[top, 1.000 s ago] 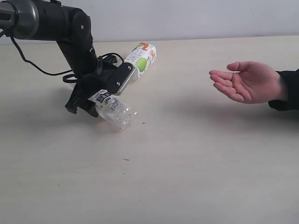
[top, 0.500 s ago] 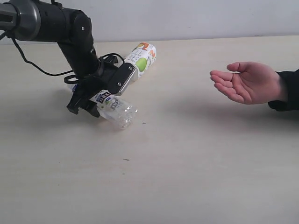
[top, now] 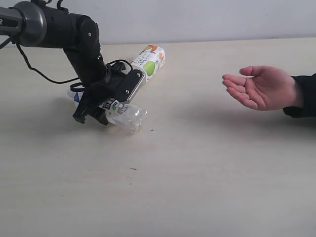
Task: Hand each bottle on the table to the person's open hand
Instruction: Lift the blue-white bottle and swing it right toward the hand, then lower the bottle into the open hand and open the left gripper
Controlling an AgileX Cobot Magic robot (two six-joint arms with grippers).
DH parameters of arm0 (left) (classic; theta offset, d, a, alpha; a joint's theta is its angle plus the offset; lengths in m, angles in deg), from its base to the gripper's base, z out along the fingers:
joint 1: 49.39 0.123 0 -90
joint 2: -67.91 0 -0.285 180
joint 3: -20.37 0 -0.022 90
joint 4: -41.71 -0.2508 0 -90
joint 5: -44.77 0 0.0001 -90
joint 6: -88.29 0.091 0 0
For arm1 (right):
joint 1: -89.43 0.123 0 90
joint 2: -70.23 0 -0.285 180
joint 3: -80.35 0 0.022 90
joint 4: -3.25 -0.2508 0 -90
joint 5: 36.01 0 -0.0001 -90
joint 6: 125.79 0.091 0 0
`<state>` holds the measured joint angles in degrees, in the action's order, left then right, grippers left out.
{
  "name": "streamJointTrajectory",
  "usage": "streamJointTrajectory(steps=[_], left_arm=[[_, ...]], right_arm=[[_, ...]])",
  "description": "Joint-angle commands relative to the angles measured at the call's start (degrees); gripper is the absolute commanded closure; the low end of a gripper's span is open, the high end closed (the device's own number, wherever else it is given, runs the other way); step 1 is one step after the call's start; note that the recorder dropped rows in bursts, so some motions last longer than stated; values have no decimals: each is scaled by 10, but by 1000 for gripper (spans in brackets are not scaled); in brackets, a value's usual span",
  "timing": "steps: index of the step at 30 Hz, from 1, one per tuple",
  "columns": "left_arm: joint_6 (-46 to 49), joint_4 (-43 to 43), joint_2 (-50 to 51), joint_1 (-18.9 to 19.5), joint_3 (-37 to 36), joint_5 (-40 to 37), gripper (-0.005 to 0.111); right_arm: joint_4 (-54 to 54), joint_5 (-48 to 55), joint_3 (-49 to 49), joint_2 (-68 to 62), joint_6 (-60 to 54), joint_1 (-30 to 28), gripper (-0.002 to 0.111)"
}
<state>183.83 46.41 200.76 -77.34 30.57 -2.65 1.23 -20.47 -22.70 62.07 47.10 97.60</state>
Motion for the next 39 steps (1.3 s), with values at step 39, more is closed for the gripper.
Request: streamJointTrajectory(steps=[39], left_arm=[[-1066,-206,-163,-320,146,-104,107]], right_arm=[[0,-2,3,4,-2,-1,107]])
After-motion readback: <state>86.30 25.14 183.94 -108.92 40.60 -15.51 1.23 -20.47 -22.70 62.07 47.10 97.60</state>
